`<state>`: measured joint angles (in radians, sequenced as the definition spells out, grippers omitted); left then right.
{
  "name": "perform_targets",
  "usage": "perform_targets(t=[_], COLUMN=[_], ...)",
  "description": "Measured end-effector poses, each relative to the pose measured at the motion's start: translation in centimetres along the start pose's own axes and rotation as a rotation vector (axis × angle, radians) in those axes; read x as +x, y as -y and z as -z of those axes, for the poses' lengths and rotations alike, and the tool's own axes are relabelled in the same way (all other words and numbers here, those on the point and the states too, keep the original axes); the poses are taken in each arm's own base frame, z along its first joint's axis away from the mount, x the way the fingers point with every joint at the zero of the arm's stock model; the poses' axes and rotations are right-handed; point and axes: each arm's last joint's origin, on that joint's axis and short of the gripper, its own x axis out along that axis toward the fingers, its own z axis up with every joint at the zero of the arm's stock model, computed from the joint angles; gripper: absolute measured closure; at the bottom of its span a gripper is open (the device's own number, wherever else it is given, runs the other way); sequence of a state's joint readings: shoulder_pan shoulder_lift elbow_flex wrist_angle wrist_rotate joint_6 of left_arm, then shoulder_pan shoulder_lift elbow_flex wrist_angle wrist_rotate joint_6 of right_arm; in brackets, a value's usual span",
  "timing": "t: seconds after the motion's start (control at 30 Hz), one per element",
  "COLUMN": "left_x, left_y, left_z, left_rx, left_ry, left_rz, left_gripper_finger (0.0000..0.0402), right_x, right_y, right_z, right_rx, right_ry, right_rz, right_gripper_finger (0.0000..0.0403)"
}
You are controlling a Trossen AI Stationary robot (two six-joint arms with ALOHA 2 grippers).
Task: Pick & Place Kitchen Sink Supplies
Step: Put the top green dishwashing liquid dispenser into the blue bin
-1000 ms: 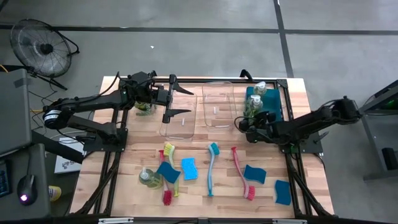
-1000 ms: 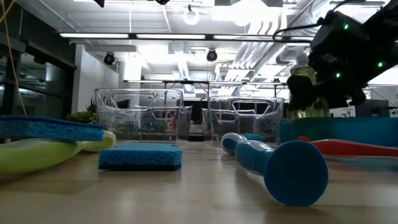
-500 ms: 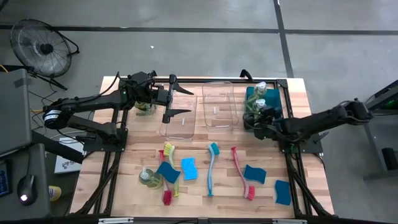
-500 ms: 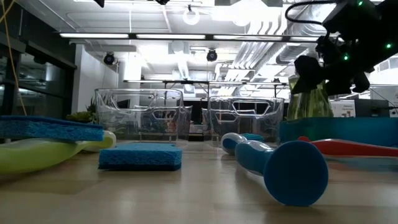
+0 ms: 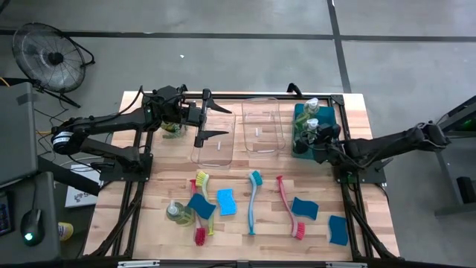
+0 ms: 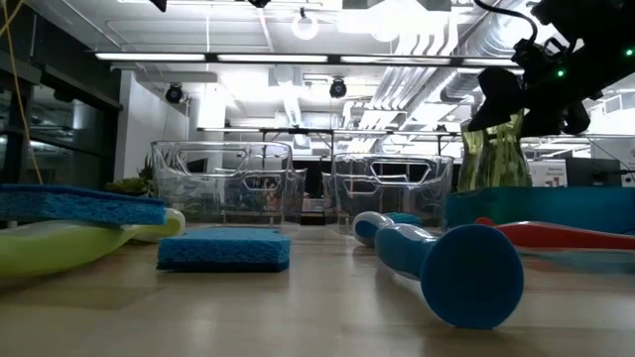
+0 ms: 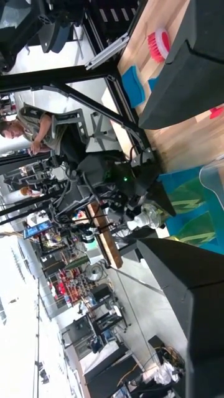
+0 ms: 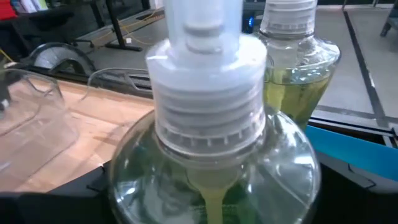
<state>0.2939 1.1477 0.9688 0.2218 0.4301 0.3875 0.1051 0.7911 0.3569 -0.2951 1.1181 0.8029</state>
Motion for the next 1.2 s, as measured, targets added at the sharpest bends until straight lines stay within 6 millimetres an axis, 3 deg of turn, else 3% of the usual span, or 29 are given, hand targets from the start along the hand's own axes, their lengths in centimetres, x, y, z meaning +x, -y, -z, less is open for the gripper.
perform_targets(t=[0.53,1.2], left_x=[0.0,0.0], left_y=[0.0,0.0], left_z=[0.0,0.0], left_rx=[0.000,-0.004], left_ry=[0.000,-0.001], left_rz=[0.000,0.000], left_gripper_finger=[0.0108,0.0108], right_x=[-0.1,-0.9], right_y=[0.1,1.5], right_z=[-0.1,-1.2], right_rx=[0.011,0.065], right_ry=[0.003,0.041], right_rz=[-0.004,-0.002], right_gripper_finger=[0.0164,0.0173])
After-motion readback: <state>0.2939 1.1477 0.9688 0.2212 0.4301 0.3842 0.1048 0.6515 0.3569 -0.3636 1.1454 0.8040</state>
